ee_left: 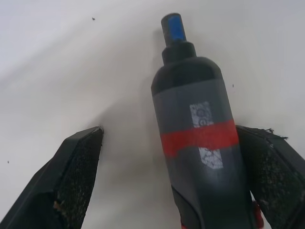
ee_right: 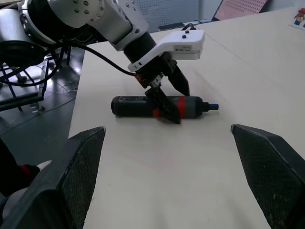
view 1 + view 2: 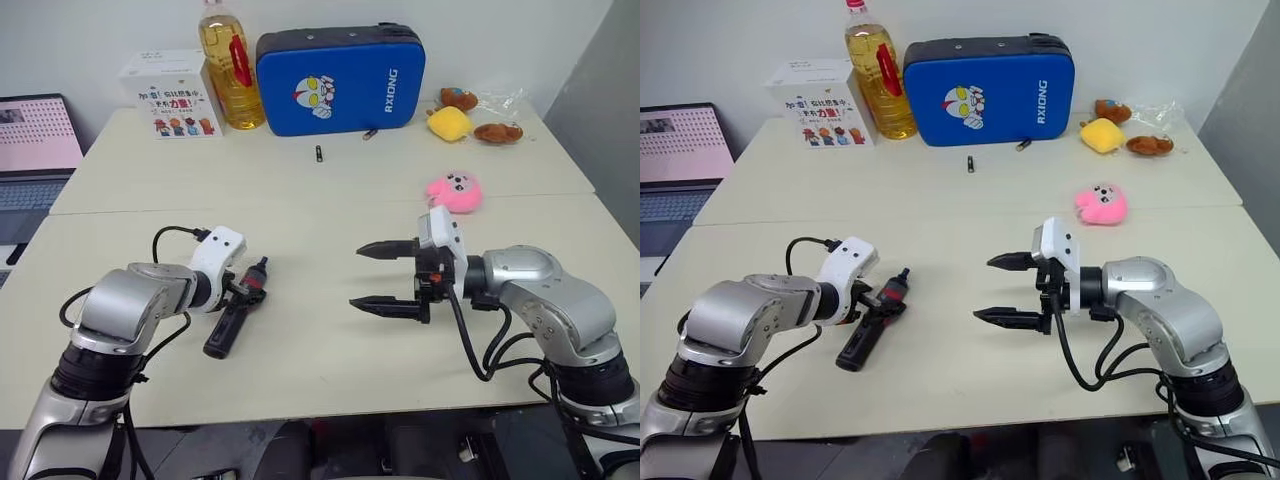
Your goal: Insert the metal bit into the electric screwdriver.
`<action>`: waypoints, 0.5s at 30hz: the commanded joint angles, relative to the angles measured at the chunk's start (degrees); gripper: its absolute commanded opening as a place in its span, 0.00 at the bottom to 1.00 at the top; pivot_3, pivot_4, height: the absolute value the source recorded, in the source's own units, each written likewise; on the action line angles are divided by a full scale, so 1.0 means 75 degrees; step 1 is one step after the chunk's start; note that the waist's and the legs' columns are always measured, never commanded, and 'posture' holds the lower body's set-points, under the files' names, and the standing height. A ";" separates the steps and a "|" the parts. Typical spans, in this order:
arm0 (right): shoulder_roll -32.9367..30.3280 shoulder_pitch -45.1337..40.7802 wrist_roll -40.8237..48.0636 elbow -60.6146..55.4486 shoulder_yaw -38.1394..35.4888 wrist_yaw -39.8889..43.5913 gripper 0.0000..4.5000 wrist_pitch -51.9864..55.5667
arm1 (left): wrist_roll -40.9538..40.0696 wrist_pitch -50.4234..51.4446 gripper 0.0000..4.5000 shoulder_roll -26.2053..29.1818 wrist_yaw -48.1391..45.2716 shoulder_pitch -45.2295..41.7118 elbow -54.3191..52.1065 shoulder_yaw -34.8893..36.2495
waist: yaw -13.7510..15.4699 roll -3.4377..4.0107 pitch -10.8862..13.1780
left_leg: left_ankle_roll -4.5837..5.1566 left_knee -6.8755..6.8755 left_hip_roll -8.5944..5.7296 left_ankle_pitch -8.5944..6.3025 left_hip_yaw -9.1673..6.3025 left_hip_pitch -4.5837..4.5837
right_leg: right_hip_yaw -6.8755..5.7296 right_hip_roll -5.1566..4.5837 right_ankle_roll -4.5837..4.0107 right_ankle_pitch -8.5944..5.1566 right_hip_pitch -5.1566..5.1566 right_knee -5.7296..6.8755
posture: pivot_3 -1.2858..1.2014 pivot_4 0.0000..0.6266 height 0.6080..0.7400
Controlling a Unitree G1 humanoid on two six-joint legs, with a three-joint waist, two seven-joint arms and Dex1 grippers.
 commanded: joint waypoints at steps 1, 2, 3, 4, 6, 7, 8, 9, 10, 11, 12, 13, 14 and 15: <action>-0.0073 -0.0101 0.0198 -0.0352 -0.0037 -0.0053 0.98 0.0016 | 0.0108 -0.0256 1.00 -0.0233 0.0080 -0.0172 0.0408 0.0069 | 0.0021 -0.0001 -0.0002 | -0.0002 0.0001 -0.0001 0.0001 -0.0001 0.0000 | -0.0002 -0.0001 -0.0001 0.0000 0.0001 0.0000 | 0.52 0.24 1.00; -0.0075 -0.0101 0.0197 -0.0352 -0.0040 -0.0066 0.98 0.0016 | 0.0093 -0.0260 1.00 -0.0308 0.0098 -0.0202 0.0493 0.0086 | 0.0023 -0.0002 -0.0003 | -0.0003 0.0001 -0.0003 0.0002 -0.0001 0.0000 | -0.0001 -0.0001 -0.0001 0.0001 0.0002 0.0001 | 0.52 0.24 1.00; -0.0076 -0.0115 0.0175 -0.0329 -0.0036 -0.0077 0.98 0.0002 | 0.0028 -0.0157 1.00 -0.0443 0.0111 -0.0260 0.0625 0.0154 | 0.0023 -0.0001 -0.0003 | -0.0003 0.0001 -0.0004 0.0002 0.0000 0.0000 | -0.0001 -0.0002 -0.0001 0.0001 0.0002 0.0001 | 0.52 0.24 1.00; -0.0079 -0.0127 0.0161 -0.0312 -0.0032 -0.0084 0.98 -0.0009 | -0.0017 -0.0080 1.00 -0.0537 0.0117 -0.0302 0.0719 0.0202 | 0.0028 0.0001 -0.0006 | -0.0004 0.0001 -0.0004 0.0002 0.0000 0.0000 | -0.0001 -0.0003 0.0000 0.0001 0.0002 0.0001 | 0.52 0.24 1.00; -0.0091 -0.0139 0.0147 -0.0296 -0.0030 -0.0102 0.98 -0.0024 | -0.0131 0.0193 1.00 -0.0699 0.0098 -0.0349 0.0802 0.0315 | 0.0031 0.0000 -0.0007 | -0.0004 0.0002 -0.0005 0.0003 -0.0001 0.0001 | -0.0003 -0.0004 0.0000 0.0001 0.0003 0.0002 | 0.52 0.24 1.00; -0.0099 -0.0139 0.0148 -0.0297 -0.0034 -0.0111 0.98 -0.0028 | -0.0187 0.0361 1.00 -0.0752 0.0080 -0.0350 0.0787 0.0365 | 0.0031 0.0001 -0.0008 | -0.0005 0.0003 -0.0005 0.0003 -0.0002 0.0001 | -0.0003 -0.0004 0.0000 0.0001 0.0003 0.0003 | 0.52 0.24 1.00; -0.0108 -0.0139 0.0152 -0.0298 -0.0043 -0.0120 0.98 -0.0029 | -0.0226 0.0497 1.00 -0.0771 0.0057 -0.0340 0.0742 0.0385 | 0.0030 0.0000 -0.0008 | -0.0005 0.0003 -0.0006 0.0003 -0.0001 0.0001 | -0.0003 -0.0004 0.0000 0.0001 0.0003 0.0003 | 0.52 0.24 1.00; -0.0119 -0.0147 0.0150 -0.0287 -0.0056 -0.0127 0.98 -0.0032 | -0.0285 0.0669 1.00 -0.0753 0.0023 -0.0294 0.0658 0.0432 | 0.0028 0.0000 -0.0008 | -0.0005 0.0003 -0.0006 0.0003 0.0000 0.0001 | -0.0003 -0.0004 0.0000 0.0001 0.0003 0.0003 | 0.52 0.24 1.00; -0.0127 -0.0153 0.0149 -0.0278 -0.0069 -0.0135 1.00 -0.0033 | -0.0338 0.0811 0.92 -0.0735 -0.0007 -0.0249 0.0576 0.0485 | 0.0019 0.0000 -0.0008 | -0.0005 0.0003 -0.0006 0.0003 0.0001 0.0001 | -0.0003 -0.0004 0.0000 0.0001 0.0003 0.0003 | 0.52 0.24 1.00; -0.0132 -0.0156 0.0152 -0.0273 -0.0082 -0.0143 1.00 -0.0029 | -0.0400 0.0946 0.90 -0.0737 -0.0037 -0.0210 0.0502 0.0561 | 0.0009 0.0000 -0.0008 | -0.0005 0.0002 -0.0006 0.0003 0.0002 0.0002 | -0.0003 -0.0003 0.0000 0.0001 0.0003 0.0002 | 0.52 0.24 1.00; -0.0136 -0.0157 0.0156 -0.0271 -0.0089 -0.0149 1.00 -0.0027 | -0.0441 0.1039 0.86 -0.0747 -0.0051 -0.0189 0.0453 0.0619 | -0.0002 0.0000 -0.0008 | -0.0005 0.0002 -0.0006 0.0003 0.0004 0.0002 | -0.0003 -0.0003 0.0000 0.0001 0.0003 0.0002 | 0.52 0.24 1.00; -0.0140 -0.0153 0.0156 -0.0273 -0.0096 -0.0159 1.00 -0.0026 | -0.0479 0.1139 0.81 -0.0735 -0.0058 -0.0160 0.0384 0.0661 | -0.0008 0.0000 -0.0008 | -0.0005 0.0002 -0.0006 0.0003 0.0005 0.0003 | -0.0002 -0.0004 0.0000 0.0001 0.0003 0.0001 | 0.52 0.24 1.00; -0.0144 -0.0150 0.0156 -0.0274 -0.0099 -0.0166 1.00 -0.0027 | -0.0499 0.1210 0.77 -0.0727 -0.0060 -0.0142 0.0332 0.0687 | -0.0012 0.0000 -0.0008 | -0.0005 0.0002 -0.0006 0.0003 0.0005 0.0003 | -0.0002 -0.0004 0.0000 0.0001 0.0003 0.0001 | 0.52 0.24 1.00; -0.0151 -0.0148 0.0160 -0.0276 -0.0106 -0.0171 1.00 -0.0027 | -0.0528 0.1286 0.72 -0.0683 -0.0080 -0.0104 0.0255 0.0694 | -0.0014 0.0000 -0.0008 | -0.0005 0.0001 -0.0005 0.0003 0.0005 0.0003 | -0.0002 -0.0004 0.0000 0.0001 0.0003 0.0001 | 0.52 0.24 1.00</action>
